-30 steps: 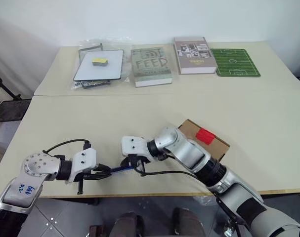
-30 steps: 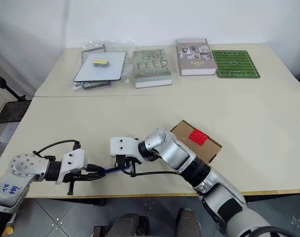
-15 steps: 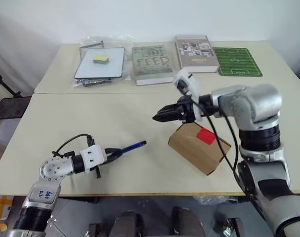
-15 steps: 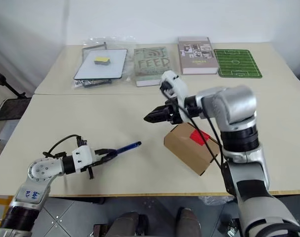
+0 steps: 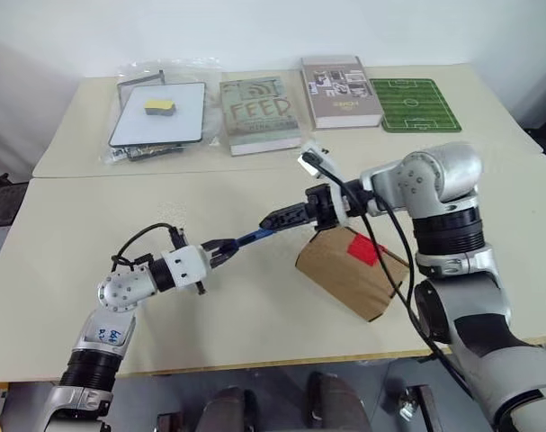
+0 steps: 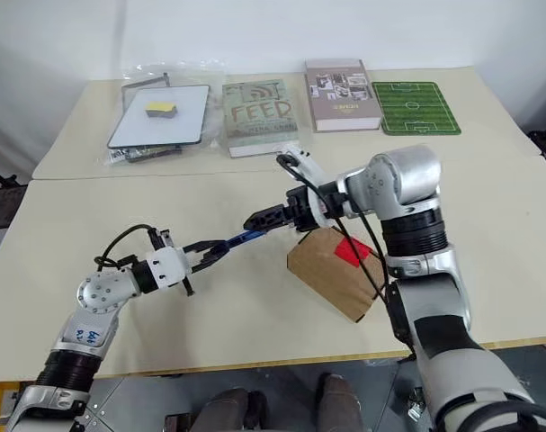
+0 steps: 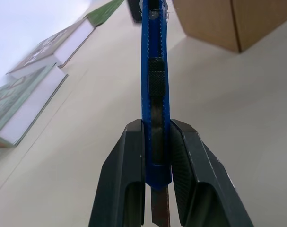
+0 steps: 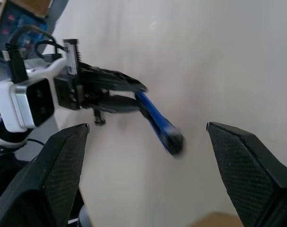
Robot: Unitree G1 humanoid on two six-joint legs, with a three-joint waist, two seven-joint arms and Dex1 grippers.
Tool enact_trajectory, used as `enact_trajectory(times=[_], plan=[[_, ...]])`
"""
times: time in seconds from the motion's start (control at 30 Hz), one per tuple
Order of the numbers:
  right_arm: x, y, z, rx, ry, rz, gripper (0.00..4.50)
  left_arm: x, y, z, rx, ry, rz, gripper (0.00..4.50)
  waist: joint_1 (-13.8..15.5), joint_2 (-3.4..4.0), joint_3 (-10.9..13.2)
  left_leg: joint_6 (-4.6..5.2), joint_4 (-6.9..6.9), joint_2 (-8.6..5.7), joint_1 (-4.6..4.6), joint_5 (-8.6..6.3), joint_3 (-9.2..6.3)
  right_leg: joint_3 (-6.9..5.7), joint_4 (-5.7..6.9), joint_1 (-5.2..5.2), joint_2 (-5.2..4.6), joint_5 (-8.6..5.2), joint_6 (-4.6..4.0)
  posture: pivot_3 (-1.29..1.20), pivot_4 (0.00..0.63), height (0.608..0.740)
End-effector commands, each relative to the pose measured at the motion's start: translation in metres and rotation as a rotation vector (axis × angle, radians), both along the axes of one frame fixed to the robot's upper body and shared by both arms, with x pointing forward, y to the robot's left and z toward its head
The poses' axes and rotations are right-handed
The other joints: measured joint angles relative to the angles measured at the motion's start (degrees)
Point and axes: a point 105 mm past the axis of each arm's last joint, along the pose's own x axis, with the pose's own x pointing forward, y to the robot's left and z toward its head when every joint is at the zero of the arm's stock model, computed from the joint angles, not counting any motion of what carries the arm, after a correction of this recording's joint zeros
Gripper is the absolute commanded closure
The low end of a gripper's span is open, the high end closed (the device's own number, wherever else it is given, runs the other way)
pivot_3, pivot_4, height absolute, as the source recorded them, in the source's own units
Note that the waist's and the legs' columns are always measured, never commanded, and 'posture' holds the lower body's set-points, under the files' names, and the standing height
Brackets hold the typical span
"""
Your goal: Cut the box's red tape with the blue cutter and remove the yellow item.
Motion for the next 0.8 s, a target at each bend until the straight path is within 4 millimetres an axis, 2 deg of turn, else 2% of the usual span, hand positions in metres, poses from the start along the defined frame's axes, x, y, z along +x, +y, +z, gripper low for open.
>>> enact_trajectory(times=[0.03, 0.37, 0.4, 0.5, 0.8], plan=[[-0.002, 0.009, 0.008, 0.021, -0.052, 0.046, 0.34, -0.005, -0.008, 0.015, -0.039, -0.036, -0.04, 4.05, 0.05, -0.12, 0.07, 0.0, 0.03, 0.01, 0.0, 0.0, 0.01, 0.01, -0.02, 0.02, 0.0, 0.0, 0.0, 0.0, 0.15, 0.74], [0.005, 0.01, -0.005, -0.02, -0.083, 0.065, 0.34, -0.01, -0.011, 0.019, -0.068, -0.006, -0.054, 4.05, 0.15, -0.21, 0.13, 0.0, 0.11, 0.11, 0.0, 0.0, 0.0, 0.05, -0.06, 0.09, -0.02, 0.0, 0.0, 0.0, 0.15, 0.74], [0.005, 0.009, -0.005, -0.022, -0.084, 0.065, 0.51, -0.01, -0.011, 0.019, -0.068, -0.004, -0.054, 4.05, 0.15, -0.21, 0.13, 0.0, 0.11, 0.11, 0.0, 0.0, 0.01, 0.05, -0.06, 0.09, -0.02, 0.0, 0.0, 0.0, 0.15, 0.74], [0.006, 0.008, -0.006, -0.025, -0.088, 0.067, 1.25, -0.01, -0.012, 0.019, -0.071, -0.003, -0.054, 4.05, 0.14, -0.21, 0.13, 0.0, 0.11, 0.11, 0.0, 0.0, 0.01, 0.05, -0.06, 0.09, -0.02, 0.0, 0.0, 0.0, 0.15, 0.74], [0.002, 0.005, -0.007, -0.036, -0.109, 0.088, 4.37, -0.01, -0.012, 0.019, -0.083, 0.006, -0.051, 4.05, 0.19, -0.22, 0.13, 0.0, 0.11, 0.1, 0.0, 0.0, 0.01, 0.05, -0.06, 0.09, -0.02, 0.0, 0.0, 0.0, 0.15, 0.74]])
